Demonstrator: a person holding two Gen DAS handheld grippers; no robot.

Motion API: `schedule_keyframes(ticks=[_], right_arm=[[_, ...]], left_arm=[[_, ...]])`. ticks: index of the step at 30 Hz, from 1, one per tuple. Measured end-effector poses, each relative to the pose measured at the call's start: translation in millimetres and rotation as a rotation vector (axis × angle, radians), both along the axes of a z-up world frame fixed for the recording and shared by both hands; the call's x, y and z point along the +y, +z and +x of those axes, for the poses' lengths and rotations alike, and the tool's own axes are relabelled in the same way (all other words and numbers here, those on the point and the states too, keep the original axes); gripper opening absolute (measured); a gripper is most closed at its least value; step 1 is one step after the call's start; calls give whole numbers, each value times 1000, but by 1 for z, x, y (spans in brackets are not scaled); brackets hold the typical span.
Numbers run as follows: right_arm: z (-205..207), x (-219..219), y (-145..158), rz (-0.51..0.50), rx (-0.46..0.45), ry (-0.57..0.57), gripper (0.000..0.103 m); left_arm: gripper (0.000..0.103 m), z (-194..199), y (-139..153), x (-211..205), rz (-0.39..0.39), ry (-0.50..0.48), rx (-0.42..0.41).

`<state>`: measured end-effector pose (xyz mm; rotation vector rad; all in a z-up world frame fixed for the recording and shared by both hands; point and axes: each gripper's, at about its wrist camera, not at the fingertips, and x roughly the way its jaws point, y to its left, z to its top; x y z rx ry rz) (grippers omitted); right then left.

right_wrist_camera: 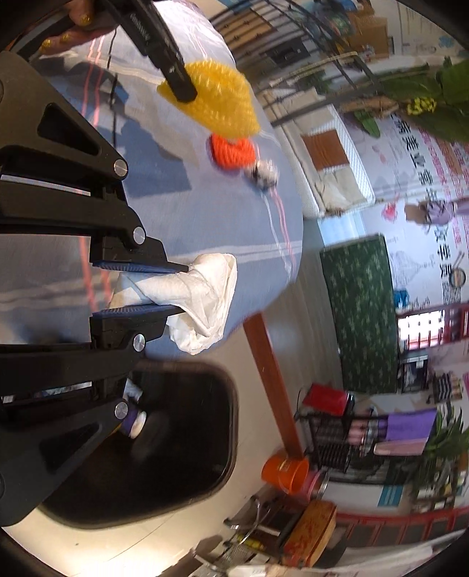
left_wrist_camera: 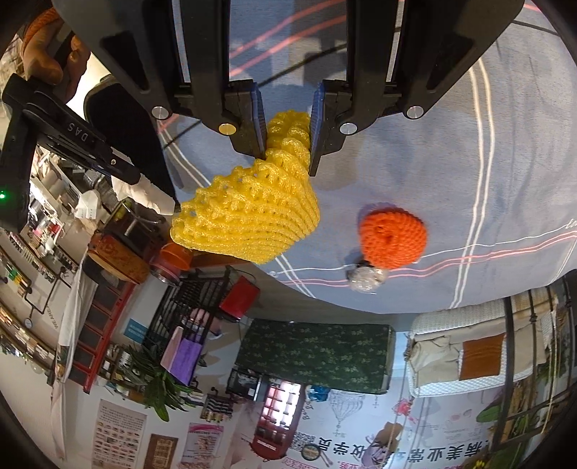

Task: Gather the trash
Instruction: 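Carry the white tissue into the black bin and open the right tool while left holds net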

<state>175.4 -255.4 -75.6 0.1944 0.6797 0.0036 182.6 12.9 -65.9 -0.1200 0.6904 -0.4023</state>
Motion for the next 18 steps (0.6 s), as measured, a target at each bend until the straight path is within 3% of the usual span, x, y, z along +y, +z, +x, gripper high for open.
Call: schedule_keyframes(ticks=[11,18], right_arm=[[-26,-76,-39,7,90,-200,16],[-27,-101,-60,34,147,-263,16]], left_arm=[[21,-15,-3,-60,6,-147,-1],[21,-23,-6,-88,19,-220,1]])
